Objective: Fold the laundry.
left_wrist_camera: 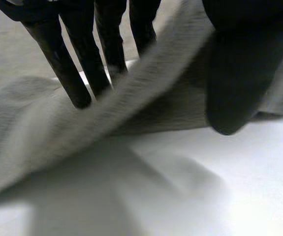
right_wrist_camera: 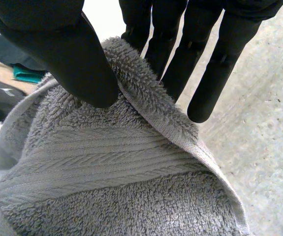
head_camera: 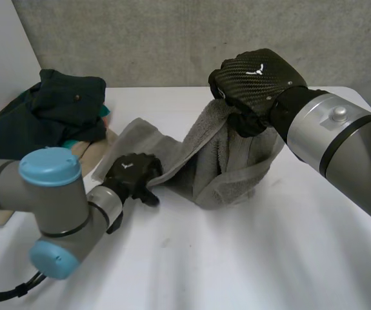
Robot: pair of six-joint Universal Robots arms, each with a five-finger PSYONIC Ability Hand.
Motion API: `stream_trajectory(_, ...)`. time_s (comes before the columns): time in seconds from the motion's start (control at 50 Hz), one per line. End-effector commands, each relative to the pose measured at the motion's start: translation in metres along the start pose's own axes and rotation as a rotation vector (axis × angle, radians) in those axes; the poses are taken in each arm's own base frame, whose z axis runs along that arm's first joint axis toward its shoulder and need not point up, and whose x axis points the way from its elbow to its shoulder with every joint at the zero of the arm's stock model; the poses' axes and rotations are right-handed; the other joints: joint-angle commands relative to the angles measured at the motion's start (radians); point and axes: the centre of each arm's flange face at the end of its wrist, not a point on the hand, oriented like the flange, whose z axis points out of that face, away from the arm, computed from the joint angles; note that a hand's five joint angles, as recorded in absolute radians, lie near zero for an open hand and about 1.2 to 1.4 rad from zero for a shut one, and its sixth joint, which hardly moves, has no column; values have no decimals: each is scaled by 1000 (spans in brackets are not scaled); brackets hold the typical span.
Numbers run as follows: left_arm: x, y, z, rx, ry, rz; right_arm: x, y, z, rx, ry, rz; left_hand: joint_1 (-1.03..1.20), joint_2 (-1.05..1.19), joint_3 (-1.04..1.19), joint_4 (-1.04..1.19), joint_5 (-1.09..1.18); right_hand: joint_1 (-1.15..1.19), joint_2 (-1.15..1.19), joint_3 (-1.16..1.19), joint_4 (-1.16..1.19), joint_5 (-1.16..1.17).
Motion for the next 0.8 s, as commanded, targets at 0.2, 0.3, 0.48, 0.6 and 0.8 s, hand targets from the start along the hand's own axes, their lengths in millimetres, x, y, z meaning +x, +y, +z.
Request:
stream_trajectory(0.2, -26, -50, -2, 145, -186, 24, 31, -12, -33, -60, 81, -134, 653, 705, 708, 704, 707, 303, 226, 205, 196, 259)
stream_trajectory(0.3, -9, -114, -66, 340, -96, 84, 51, 2, -36, -173, 108, -246, 653, 705, 708, 704, 707, 303, 226, 205, 196, 259)
stream_trajectory(0.48, 3, -171, -136, 496, -137, 311, 61, 27, -34, -345, 71, -360, 653, 705, 708, 704, 707, 303, 226, 205, 196, 259)
stream_trajectory(0.6, 0, -137, -117, 284, -151, 507, 64, 71, -27, -506, -7, -416, 653, 705, 708, 704, 707, 303, 226, 205, 196, 259)
stream_trajectory(0.8, -19, -81, -5, 87, -135, 621, 79, 132, 38, -573, 59, -372, 653, 705, 708, 704, 707, 303, 226, 205, 196, 259)
